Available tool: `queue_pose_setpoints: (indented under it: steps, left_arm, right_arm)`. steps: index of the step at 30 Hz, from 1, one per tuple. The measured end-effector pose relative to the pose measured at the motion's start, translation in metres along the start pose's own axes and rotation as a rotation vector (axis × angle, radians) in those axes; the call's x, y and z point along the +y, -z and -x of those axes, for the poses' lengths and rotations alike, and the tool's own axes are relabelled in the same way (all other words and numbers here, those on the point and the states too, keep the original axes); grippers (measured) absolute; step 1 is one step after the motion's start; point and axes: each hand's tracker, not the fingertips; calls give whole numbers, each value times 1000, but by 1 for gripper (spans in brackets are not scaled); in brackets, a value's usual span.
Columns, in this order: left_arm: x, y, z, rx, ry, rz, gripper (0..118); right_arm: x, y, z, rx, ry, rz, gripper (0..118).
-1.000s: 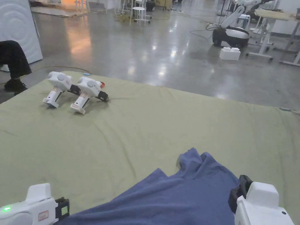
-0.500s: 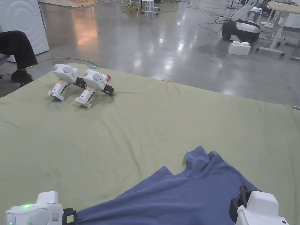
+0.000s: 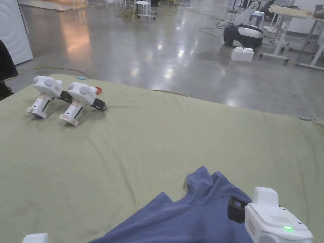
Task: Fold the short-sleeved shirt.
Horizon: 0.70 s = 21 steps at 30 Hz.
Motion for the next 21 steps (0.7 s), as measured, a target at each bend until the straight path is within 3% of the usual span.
queue_pose_setpoints:
  steps: [6,10,13,15,19,20,21]
  left_arm:
    - [-6,-12,6,-19,-21,-37,2]
    - [-6,-16,7,-29,-43,-50,2]
    - [-7,-16,7,-30,-42,-47,2]
    - [-6,-14,8,-29,-36,-43,2]
    - [-4,-11,8,-28,-33,-35,2]
    - [-4,-11,8,-28,-33,-36,2]
    - [-4,-11,8,-27,-32,-36,2]
  right_arm:
    - [48,103,-24,58,-57,168,86]
    - [57,147,-21,120,-188,277,85]
    - [50,187,-24,157,-173,384,80]
    - [44,200,-25,168,-170,429,70]
    - [39,200,-22,189,-165,433,36]
    - [38,196,-20,209,-165,421,12]
    - [36,194,-19,215,-193,397,3]
